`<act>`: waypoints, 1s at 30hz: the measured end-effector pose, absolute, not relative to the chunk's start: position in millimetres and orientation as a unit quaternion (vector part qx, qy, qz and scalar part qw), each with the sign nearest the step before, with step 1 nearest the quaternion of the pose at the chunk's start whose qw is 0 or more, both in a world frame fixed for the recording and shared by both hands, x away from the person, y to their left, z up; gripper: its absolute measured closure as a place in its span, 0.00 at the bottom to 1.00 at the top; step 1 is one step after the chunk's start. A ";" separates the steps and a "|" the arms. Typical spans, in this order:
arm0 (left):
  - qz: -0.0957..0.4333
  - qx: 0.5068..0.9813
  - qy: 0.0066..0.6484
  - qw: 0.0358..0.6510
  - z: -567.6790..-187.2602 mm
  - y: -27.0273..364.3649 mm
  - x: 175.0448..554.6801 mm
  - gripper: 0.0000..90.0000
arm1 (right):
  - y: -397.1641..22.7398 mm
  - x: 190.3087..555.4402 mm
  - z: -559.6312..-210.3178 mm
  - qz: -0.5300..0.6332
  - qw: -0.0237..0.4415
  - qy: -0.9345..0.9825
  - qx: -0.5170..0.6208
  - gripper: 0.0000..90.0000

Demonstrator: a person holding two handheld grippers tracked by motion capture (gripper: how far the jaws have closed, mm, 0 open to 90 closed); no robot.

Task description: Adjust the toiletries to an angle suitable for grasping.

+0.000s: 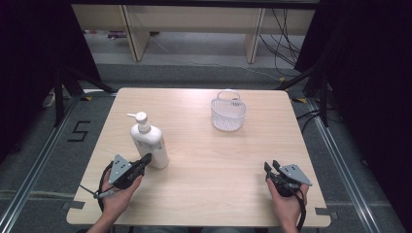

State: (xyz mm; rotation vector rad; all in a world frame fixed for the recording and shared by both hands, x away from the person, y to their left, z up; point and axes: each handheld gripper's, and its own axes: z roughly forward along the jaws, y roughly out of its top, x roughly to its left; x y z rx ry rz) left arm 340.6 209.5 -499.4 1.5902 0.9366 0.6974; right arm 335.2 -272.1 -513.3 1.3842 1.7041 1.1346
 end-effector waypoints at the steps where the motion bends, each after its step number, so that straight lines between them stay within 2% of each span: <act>1: 0.296 0.674 0.392 0.551 -498.7 209.3 342.4 1.00 | -272.1 335.2 -513.3 0.434 0.329 0.651 0.529 0.71; 17: 0.297 0.684 0.384 0.545 -496.0 193.3 361.4 0.99 | -274.7 335.4 -513.1 0.430 0.335 0.651 0.529 0.68; 19: 0.296 0.684 0.383 0.545 -496.1 193.2 362.3 0.99 | -271.9 333.3 -512.4 0.430 0.325 0.644 0.544 0.68; 20: 0.296 0.684 0.383 0.546 -496.5 193.6 362.6 0.99 | -274.9 335.0 -512.5 0.427 0.340 0.652 0.526 0.68; 21: 0.295 0.684 0.382 0.547 -497.0 194.0 363.0 0.99 | -271.3 332.9 -512.3 0.430 0.322 0.643 0.546 0.68; 28: 0.295 0.684 0.385 0.546 -499.1 196.2 366.5 0.99 | -275.1 335.6 -513.2 0.429 0.342 0.650 0.526 0.65; 30: 0.295 0.683 0.384 0.547 -499.0 196.1 367.4 0.99 | -272.5 333.3 -512.4 0.431 0.328 0.643 0.542 0.64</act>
